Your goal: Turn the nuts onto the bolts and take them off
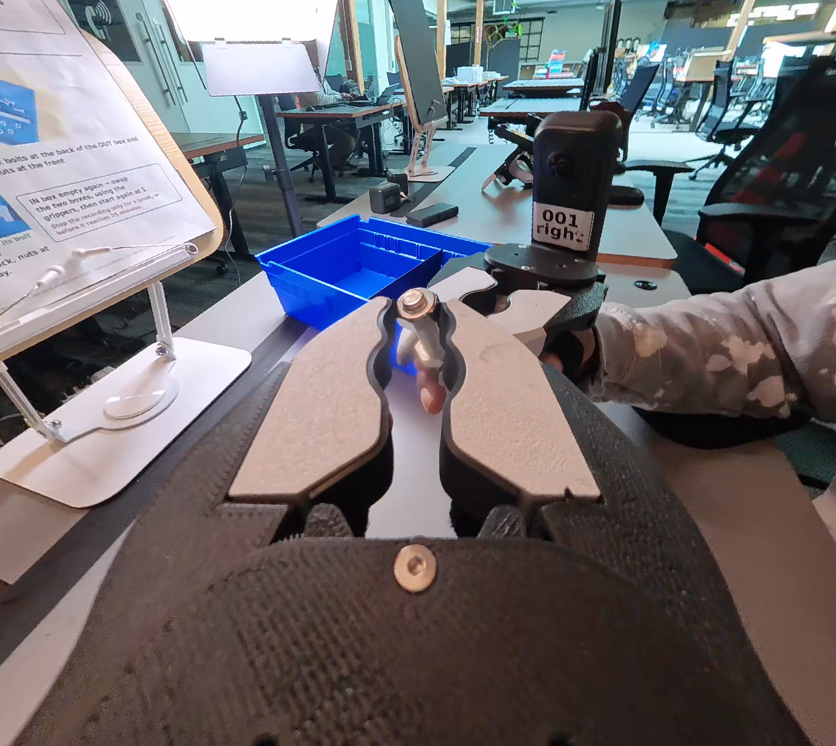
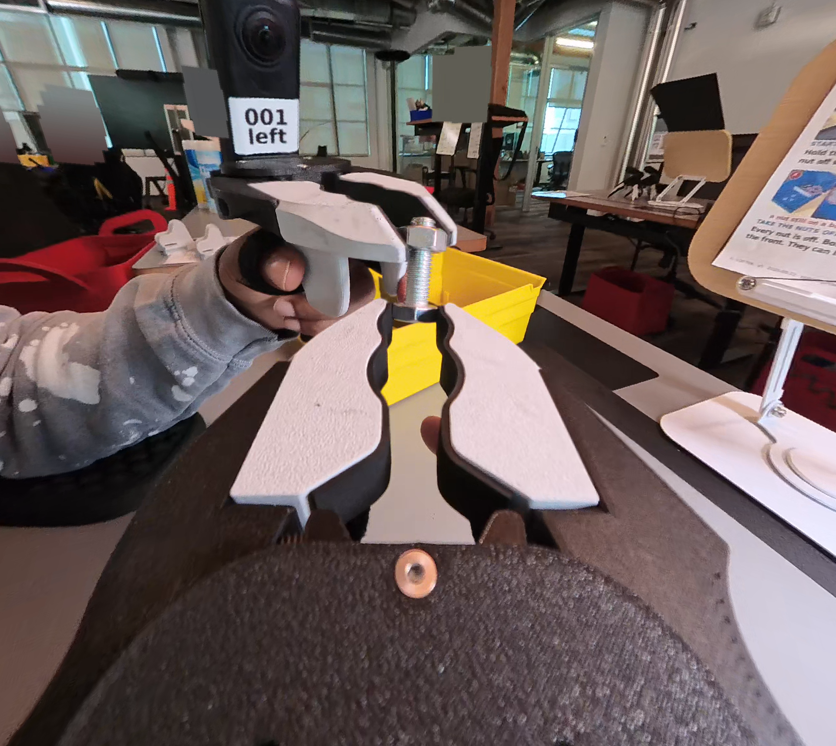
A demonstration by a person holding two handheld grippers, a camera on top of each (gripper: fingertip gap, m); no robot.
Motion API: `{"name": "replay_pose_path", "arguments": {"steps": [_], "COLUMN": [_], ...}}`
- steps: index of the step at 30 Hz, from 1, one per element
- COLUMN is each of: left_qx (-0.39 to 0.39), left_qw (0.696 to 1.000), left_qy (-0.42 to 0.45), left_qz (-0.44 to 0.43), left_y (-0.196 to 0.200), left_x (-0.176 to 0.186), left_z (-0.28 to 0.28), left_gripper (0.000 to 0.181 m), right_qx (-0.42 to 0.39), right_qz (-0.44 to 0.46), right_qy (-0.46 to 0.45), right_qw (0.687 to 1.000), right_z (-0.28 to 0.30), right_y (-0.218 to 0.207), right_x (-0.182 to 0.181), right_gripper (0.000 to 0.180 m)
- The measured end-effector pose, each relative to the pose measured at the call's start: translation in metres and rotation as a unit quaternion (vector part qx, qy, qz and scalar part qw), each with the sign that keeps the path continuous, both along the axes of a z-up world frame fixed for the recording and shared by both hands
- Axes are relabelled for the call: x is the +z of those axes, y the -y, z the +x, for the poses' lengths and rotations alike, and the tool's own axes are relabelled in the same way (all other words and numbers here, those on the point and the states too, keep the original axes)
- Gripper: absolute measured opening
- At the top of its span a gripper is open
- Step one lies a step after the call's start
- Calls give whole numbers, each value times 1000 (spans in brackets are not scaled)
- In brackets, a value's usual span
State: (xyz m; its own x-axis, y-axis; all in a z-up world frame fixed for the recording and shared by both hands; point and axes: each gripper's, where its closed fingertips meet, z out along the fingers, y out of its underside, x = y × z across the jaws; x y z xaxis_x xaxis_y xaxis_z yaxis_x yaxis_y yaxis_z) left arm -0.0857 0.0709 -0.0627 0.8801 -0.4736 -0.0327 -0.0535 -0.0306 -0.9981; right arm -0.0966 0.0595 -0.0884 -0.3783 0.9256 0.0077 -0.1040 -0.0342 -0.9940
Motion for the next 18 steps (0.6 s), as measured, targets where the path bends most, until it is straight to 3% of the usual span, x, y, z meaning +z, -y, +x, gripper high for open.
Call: {"name": "replay_pose_path", "arguments": {"steps": [8,18], "left_qx": [29,32], "left_qw": [998,997], "left_qy": [-62,-66], "left_qz": [11,21], "left_y": [-3,-4], "left_x": [-6,-7], "left_z": [-1,1], "left_gripper": [19,19], "right_qx": [-12,-14], "right_qz": [21,19], "right_qy": [26,25], "right_qw": [999,999], "right_z": [-3,-3], "right_y": [-2,-3], "right_x": [-8,-8], "right_gripper": [19,18]}}
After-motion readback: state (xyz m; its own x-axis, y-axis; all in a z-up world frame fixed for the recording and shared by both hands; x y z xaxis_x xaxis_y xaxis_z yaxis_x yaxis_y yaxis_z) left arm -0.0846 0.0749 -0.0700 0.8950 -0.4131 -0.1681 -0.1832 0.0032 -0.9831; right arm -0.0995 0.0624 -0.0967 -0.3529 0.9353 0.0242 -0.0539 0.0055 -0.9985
